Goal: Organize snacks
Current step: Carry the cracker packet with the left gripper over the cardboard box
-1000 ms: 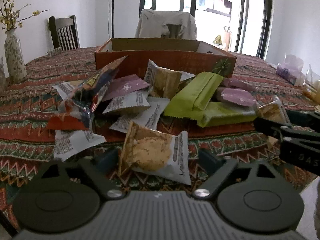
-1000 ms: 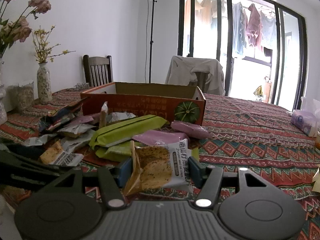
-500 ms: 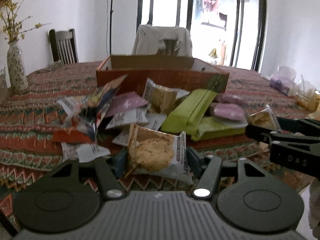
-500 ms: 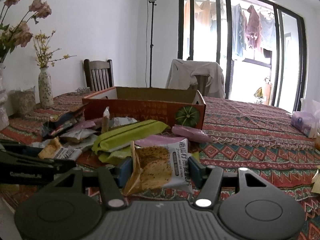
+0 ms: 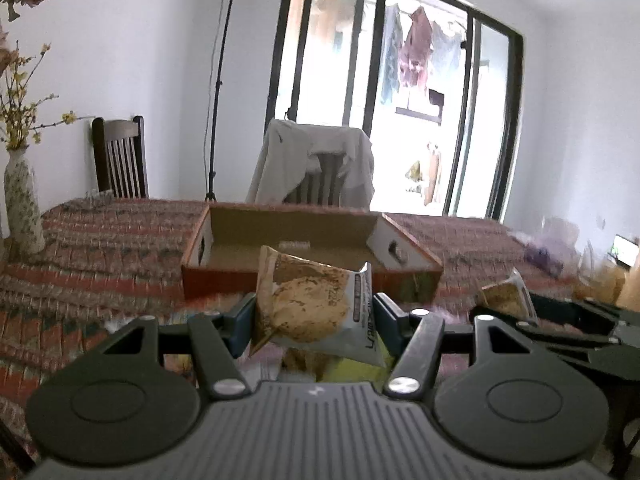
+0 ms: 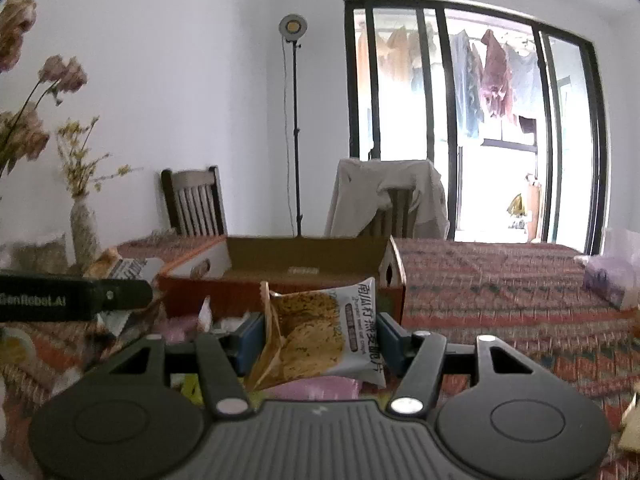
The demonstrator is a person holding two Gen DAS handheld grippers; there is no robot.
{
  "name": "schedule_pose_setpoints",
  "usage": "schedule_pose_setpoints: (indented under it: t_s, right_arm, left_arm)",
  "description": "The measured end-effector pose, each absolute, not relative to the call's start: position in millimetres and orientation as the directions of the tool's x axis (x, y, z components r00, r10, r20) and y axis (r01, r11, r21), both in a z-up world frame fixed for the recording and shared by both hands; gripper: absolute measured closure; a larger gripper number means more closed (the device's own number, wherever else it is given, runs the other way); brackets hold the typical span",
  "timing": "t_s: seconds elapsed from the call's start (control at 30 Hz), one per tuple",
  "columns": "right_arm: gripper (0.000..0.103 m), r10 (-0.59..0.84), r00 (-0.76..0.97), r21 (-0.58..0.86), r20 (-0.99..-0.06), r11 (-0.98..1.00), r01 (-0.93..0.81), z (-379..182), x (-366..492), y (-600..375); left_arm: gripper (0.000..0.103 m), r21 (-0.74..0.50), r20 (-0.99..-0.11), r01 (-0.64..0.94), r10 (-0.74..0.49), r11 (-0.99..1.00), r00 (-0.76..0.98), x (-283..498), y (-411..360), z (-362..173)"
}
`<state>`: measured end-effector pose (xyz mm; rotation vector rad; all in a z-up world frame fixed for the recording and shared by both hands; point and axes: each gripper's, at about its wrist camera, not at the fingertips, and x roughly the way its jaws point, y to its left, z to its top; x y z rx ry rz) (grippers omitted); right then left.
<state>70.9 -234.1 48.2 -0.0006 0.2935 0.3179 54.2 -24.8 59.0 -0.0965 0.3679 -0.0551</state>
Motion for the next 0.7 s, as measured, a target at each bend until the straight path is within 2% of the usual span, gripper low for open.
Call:
schedule_pose_setpoints:
  t_s: [0.3,0.57,0.7]
  right_arm:
    - [0.044,0.293,0.924,0.084,-0.244,0.956,-0.281,82,137,-228]
    - [0.044,0.272,0.924,0.127,-0.269,0.961,-0.246,99,215,-218]
    - [0.044,0.269,0.916,0.135,-0.299,0.962,-0.238,102,253,-210]
  left_arm:
    - [0.041,-0.150,-0.327,0.002,-0.051,0.989,0.944,120,-11,95]
    - [0.041,-0.174,-0.338,-0.072,0.009,0.982,0.941,188,-2,113]
    - [0.041,-0.199,-0.376,-0.121,0.038,0.973,0.926,225,7,110]
